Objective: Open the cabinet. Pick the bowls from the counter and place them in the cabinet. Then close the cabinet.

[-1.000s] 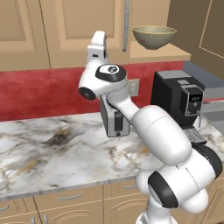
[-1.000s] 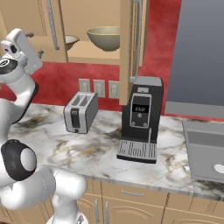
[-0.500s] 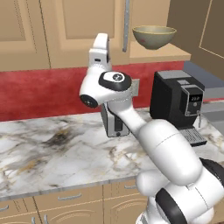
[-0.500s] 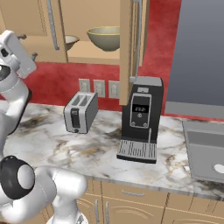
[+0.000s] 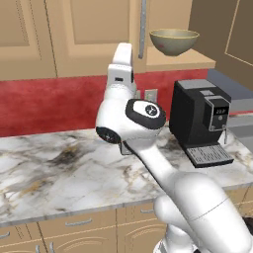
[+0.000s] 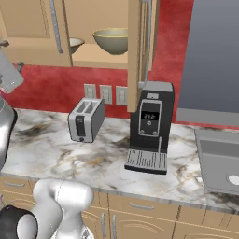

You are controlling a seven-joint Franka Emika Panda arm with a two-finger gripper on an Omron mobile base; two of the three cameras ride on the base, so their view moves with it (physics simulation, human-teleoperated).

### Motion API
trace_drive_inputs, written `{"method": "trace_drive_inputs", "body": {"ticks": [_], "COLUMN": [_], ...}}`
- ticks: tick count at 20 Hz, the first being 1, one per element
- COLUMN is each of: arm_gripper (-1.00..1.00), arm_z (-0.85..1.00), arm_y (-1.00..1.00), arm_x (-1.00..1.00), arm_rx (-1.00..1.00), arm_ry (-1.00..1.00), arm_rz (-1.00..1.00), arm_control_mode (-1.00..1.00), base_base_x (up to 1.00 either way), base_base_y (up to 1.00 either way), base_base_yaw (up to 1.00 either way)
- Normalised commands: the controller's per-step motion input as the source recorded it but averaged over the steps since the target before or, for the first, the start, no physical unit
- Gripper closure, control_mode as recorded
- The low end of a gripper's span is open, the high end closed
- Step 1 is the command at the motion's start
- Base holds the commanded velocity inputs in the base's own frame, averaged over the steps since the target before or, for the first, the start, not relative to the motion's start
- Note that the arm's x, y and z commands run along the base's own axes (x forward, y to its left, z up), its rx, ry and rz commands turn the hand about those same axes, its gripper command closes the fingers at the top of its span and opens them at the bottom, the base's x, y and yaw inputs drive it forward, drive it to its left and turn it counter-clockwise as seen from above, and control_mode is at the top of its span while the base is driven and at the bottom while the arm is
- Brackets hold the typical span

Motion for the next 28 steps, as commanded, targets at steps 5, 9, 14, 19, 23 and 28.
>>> {"method": "trace_drive_inputs", "body": {"ticks": [5,9,14,19,23,28], "arm_gripper": [-1.0,-1.0,-1.0,-1.0,-1.0,-1.0], "arm_z": [0.16,0.07,0.0,0.0,0.0,0.0], "arm_y": [-0.15,-0.3,-0.42,-0.57,-0.6,-0.54], "arm_x": [-0.97,-0.94,-0.84,-0.38,-0.17,-0.02], "arm_rx": [0.01,0.03,0.04,0.02,0.02,0.0], "arm_ry": [0.05,0.02,0.0,0.0,0.0,0.0], "arm_rz": [0.0,0.0,0.0,0.0,0.0,0.0], "arm_control_mode": [-1.0,-1.0,-1.0,-1.0,-1.0,-1.0], "base_base_x": [0.0,0.0,0.0,0.0,0.0,0.0], "base_base_y": [0.0,0.0,0.0,0.0,0.0,0.0], "base_base_yaw": [0.0,0.0,0.0,0.0,0.0,0.0]}}
